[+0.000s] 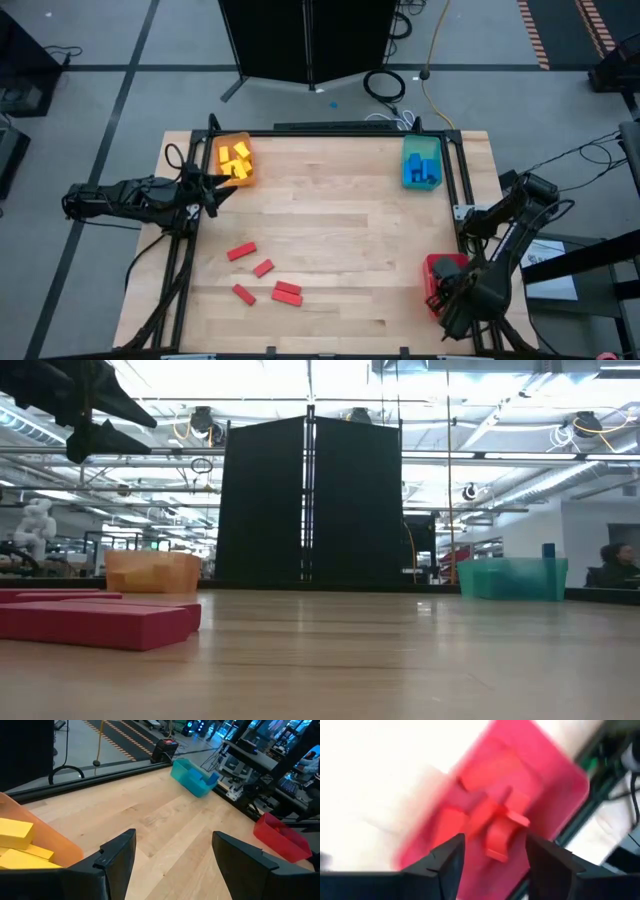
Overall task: Sort blocks
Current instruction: Put the red block into the red bin
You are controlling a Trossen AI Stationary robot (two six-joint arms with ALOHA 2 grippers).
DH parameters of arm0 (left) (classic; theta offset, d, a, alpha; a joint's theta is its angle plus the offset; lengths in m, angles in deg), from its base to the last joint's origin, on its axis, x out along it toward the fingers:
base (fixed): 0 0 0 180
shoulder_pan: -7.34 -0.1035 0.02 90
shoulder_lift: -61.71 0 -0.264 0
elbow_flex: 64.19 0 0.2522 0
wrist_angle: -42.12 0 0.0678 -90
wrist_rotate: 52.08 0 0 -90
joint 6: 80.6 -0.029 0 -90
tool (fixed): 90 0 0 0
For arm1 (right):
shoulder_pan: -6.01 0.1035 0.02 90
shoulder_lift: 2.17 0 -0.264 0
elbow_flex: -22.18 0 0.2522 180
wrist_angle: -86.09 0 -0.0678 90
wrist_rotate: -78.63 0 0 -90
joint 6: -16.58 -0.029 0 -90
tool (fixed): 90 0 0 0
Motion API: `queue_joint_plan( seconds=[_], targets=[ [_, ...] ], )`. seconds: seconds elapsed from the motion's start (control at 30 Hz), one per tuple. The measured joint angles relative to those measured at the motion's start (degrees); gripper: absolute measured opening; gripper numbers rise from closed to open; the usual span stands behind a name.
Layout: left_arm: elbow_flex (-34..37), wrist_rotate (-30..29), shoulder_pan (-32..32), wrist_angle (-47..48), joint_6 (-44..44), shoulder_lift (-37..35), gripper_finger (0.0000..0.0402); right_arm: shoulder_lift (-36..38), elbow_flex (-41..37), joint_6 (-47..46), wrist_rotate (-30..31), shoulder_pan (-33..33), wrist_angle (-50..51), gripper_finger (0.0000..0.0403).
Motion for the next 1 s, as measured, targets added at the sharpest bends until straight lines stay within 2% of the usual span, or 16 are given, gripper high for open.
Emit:
queue_joint_plan(
  seconds=[0.1,0.27,0.33,0.43,0.57,0.63,0.77,0.87,1.0],
  targets=[
    [0.0,0.0,0.0,0.0,0.0,0.0,0.0258,0.0,7.3,4.2,6.9,-3.9,3.9,0.0202],
    [0.0,0.0,0.0,0.0,0.0,0.0,0.0258,0.0,18.6,10.0,26.3,-12.0,5.2,0.0212],
    [0.0,0.0,0.0,0.0,0.1,0.0,0.0258,0.0,21.3,17.3,30.7,-15.9,0.9,0.0218],
    [0.0,0.0,0.0,0.0,0.1,0.0,0.0258,0.0,22.7,33.7,33.4,-22.3,-11.7,0.0230],
    [0.0,0.0,0.0,0.0,0.1,0.0,0.0258,-1.8,22.7,53.6,33.8,-30.9,-31.8,0.0245],
    [0.0,0.1,0.0,0.0,0.1,0.0,0.0258,-3.3,22.7,59.8,33.4,-34.7,-41.0,0.0249],
    [0.0,0.5,0.0,0.0,1.5,0.0,0.0258,-7.8,22.7,71.1,26.8,-41.1,-56.8,0.0251],
    [0.0,0.6,0.0,0.0,1.6,0.0,0.0258,-11.9,23.4,75.6,21.4,-44.2,-63.5,0.0251],
    [0.0,1.6,0.0,0.0,1.7,0.0,0.0258,-18.5,28.9,81.5,15.7,-46.3,-62.4,0.0251]
  ],
)
